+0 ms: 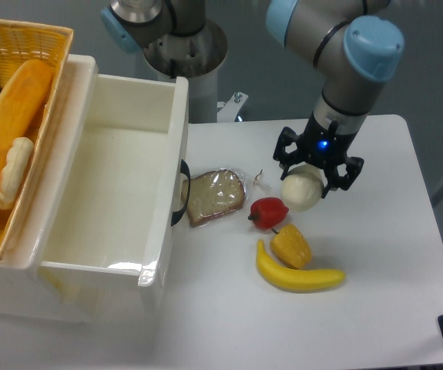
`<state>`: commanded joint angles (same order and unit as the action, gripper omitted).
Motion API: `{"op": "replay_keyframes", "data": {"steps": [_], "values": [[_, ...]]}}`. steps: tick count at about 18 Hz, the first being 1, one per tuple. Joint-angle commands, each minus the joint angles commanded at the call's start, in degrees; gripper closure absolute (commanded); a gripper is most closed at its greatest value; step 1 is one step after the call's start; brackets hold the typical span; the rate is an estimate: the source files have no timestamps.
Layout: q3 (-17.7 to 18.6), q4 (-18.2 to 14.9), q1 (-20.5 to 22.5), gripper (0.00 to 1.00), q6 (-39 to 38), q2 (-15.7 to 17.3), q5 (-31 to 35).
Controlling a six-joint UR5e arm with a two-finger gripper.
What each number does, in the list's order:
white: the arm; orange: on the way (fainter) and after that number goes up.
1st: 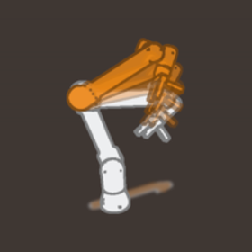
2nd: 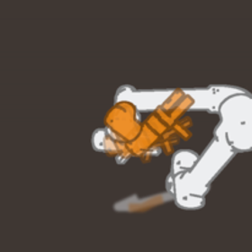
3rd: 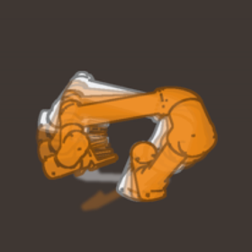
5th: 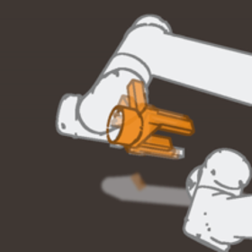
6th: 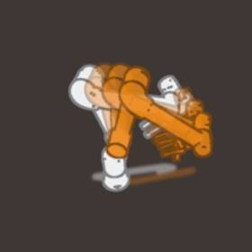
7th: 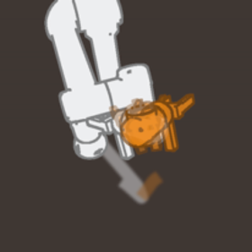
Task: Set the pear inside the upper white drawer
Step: 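Lift the held pear up off the table, then carry the pear over the open white drawer and lower it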
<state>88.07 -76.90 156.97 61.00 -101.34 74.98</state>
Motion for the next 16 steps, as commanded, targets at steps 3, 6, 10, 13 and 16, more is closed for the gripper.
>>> {"op": "replay_keyframes", "data": {"steps": [3,6,10,13,16], "values": [[0.09,-0.96,0.27,0.56,-3.86,0.88,-1.76],[0.09,-1.67,0.44,0.56,-6.24,2.11,-3.07],[0.52,-2.63,0.44,0.56,-11.50,5.62,-7.90],[1.84,-3.95,0.09,0.56,-14.33,8.70,-10.19],[3.25,-5.97,-0.96,0.55,-14.33,11.42,-11.78]]}}
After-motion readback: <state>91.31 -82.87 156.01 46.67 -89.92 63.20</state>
